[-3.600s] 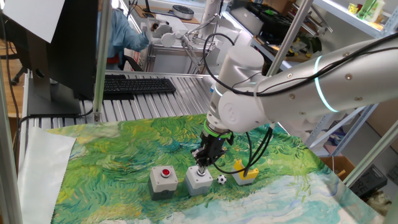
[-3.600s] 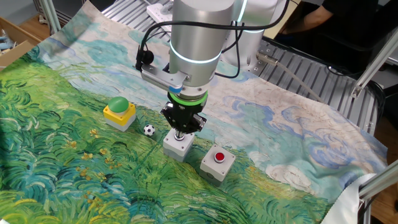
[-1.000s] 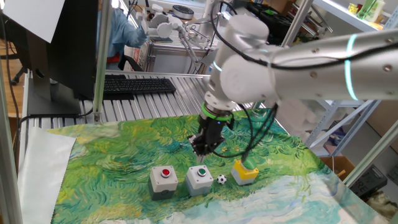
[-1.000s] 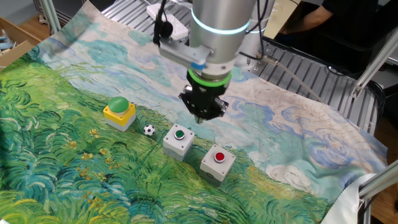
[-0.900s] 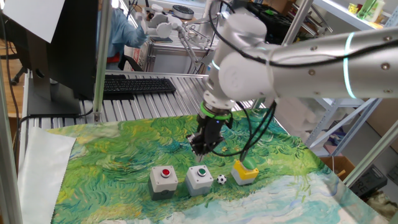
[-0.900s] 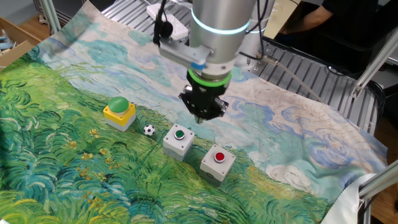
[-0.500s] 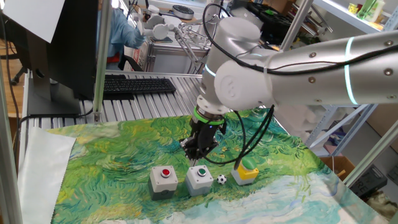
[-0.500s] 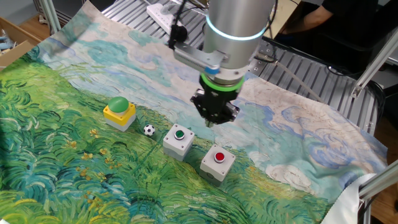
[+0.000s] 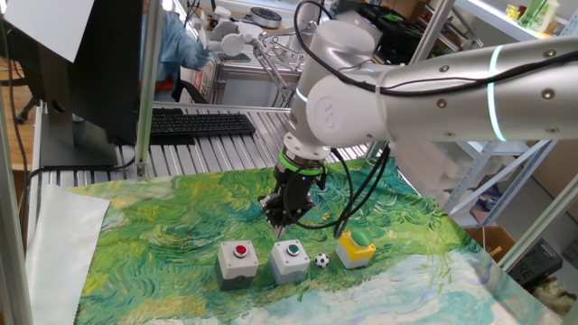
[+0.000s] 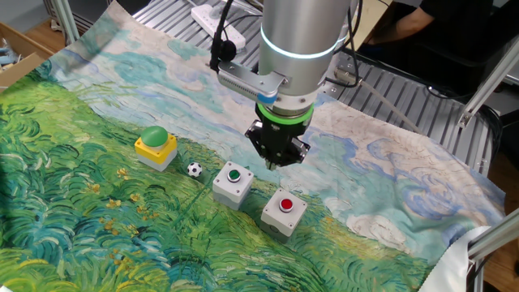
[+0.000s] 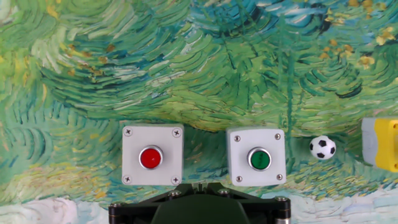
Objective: Press three buttons from left to right in sequence
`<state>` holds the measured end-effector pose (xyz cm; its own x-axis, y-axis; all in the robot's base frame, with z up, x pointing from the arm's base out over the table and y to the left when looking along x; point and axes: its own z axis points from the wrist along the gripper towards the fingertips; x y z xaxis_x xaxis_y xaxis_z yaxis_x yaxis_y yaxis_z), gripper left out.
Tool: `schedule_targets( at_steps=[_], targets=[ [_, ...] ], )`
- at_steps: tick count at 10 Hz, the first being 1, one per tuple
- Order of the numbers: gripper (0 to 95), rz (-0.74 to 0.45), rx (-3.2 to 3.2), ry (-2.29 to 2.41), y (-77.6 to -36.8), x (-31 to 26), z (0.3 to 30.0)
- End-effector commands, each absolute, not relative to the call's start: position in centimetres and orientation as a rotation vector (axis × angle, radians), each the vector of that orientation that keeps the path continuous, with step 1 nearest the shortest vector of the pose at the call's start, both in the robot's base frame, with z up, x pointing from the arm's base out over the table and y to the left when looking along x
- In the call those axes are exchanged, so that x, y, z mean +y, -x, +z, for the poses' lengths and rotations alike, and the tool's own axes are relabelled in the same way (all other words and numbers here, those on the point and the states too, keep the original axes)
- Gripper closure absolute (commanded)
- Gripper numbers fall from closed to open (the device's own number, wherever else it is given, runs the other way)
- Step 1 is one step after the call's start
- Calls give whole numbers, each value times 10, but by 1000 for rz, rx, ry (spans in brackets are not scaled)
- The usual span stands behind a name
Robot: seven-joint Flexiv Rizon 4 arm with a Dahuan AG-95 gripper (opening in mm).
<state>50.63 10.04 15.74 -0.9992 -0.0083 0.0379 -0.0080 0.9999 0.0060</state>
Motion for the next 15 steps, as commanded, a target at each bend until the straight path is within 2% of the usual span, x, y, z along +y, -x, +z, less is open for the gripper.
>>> schedule_targets(
  at_steps=[1, 8, 13, 15],
  targets=[
    [950, -12, -3098, -28, -507, 100, 157],
    [950, 18, -3093, -119, -508, 100, 157],
    [950, -114, -3081, -369, -508, 100, 157],
    [950, -131, -3083, -379, -508, 100, 157]
  ],
)
